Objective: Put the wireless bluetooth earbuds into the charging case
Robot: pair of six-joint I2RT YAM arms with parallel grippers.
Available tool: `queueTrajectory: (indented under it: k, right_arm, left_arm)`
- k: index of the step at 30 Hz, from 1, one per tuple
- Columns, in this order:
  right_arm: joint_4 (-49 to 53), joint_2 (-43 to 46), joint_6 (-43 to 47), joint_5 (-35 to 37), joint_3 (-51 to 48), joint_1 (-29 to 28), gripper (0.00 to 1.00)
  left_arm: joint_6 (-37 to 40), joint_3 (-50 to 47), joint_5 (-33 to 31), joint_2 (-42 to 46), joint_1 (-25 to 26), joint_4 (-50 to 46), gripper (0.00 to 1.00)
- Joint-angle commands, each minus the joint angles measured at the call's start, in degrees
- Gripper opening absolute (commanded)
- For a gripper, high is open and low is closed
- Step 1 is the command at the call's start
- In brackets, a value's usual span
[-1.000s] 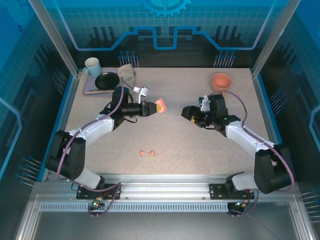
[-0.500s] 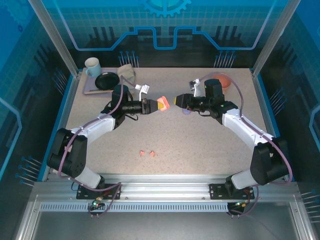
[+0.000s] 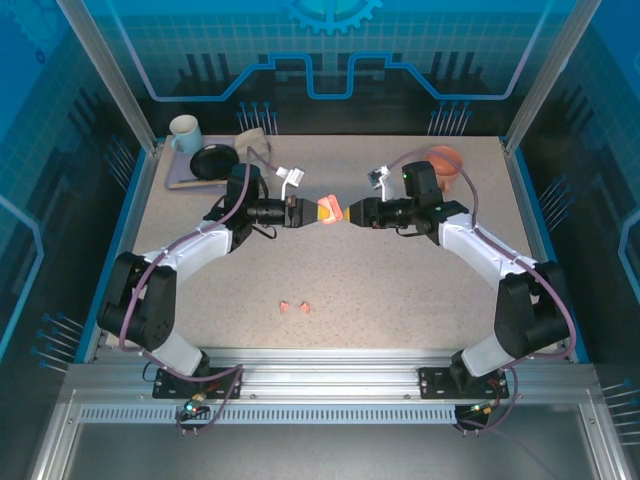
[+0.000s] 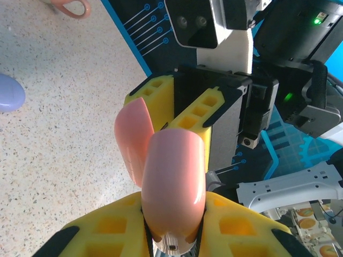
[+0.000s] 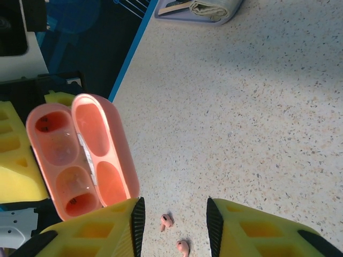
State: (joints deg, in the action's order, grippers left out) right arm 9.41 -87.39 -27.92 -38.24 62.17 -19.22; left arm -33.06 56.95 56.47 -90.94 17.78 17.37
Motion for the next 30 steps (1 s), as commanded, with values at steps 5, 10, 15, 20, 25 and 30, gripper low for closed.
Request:
queueTrajectory:
  k: [5, 10, 15, 20, 25, 30]
  right_arm:
    - [-0.25, 1.87, 1.24, -1.56, 0.08, -0.20, 0.37]
    - [-1.39, 1.55, 0.11, -2.57, 0.48, -0.37, 0.37]
    - [-1.68, 0.17, -0.20, -2.77, 1.67, -1.30, 0.36]
    - [-2.24, -1.05, -0.67, -2.71, 2.34, -2.04, 0.35]
    - [-2.28, -2.40, -0.77, -2.69, 3.17, -2.49, 0.30]
    - [-2.39, -3.46, -0.82, -3.04, 4.12, -2.53, 0.21]
  left_arm:
    - [2.34, 2.18, 1.98, -1.06, 0.05, -2.12, 0.00]
    - [2.37, 2.77, 1.97, -1.56, 0.32, -2.11, 0.00]
    - [2.38, 3.76, 1.98, -2.12, 0.65, -2.38, 0.00]
    - [2.69, 4.44, 1.85, -2.25, 1.19, -2.88, 0.00]
    - [2.89, 4.90, 1.98, -2.32, 1.58, -3.27, 0.00]
    - [3.34, 5.37, 2.16, -2.56, 1.91, -3.88, 0.00]
